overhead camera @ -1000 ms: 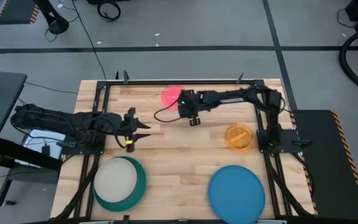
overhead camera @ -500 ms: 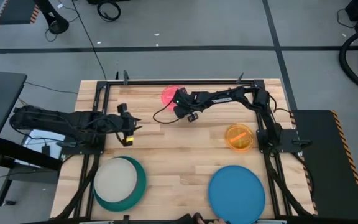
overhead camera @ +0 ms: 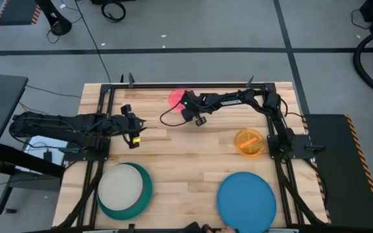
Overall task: Stack plastic plates
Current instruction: Stack the pink transparent plate on top of the orange transparent plate, then stack the stacked transparent plates on top of the gray plate
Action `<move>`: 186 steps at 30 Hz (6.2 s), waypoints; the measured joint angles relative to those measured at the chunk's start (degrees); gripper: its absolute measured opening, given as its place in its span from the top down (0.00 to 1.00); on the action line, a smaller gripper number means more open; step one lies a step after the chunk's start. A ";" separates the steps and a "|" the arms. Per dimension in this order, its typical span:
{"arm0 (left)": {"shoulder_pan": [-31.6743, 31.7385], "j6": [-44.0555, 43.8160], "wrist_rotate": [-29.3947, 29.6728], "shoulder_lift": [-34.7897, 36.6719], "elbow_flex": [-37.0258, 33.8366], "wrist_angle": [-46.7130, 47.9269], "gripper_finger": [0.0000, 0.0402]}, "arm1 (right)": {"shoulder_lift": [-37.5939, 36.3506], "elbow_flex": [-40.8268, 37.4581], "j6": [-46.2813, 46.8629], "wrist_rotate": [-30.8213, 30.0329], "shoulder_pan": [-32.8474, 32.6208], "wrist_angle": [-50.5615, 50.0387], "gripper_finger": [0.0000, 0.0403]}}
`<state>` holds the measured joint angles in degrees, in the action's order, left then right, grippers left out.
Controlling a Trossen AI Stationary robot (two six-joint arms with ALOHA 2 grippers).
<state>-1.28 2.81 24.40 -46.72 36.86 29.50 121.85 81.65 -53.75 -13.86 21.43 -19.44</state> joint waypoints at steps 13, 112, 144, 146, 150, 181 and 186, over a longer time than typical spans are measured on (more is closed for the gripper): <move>-0.23 -3.67 -0.46 0.00 0.00 0.10 0.65 | -14.32 -0.04 21.79 -15.30 -14.77 -22.47 0.98; -9.29 6.92 -27.19 -35.50 2.45 -56.07 0.52 | -25.62 1.77 68.33 10.87 -42.40 -41.61 0.98; -4.35 8.11 -33.55 -51.98 16.28 -56.74 0.66 | -25.43 1.60 61.61 5.83 -40.30 -35.96 0.98; -4.35 8.33 -33.55 -51.98 16.28 -56.83 0.71 | -25.43 1.60 61.52 5.79 -40.26 -35.94 0.98; -4.36 8.34 -33.78 -51.98 16.28 -56.64 0.85 | -25.43 1.60 61.50 5.78 -40.30 -35.92 0.98; -24.34 -8.92 -3.81 -45.07 48.35 17.34 0.98 | -29.34 16.41 77.64 -15.67 -49.41 -57.48 0.60; -37.06 -28.42 1.19 -45.74 55.93 27.37 0.98 | -29.30 16.33 79.71 -20.26 -50.77 -57.94 0.60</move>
<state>-38.33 -25.61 25.59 -92.46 92.79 56.87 92.55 97.97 25.96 -34.11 -29.34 -77.38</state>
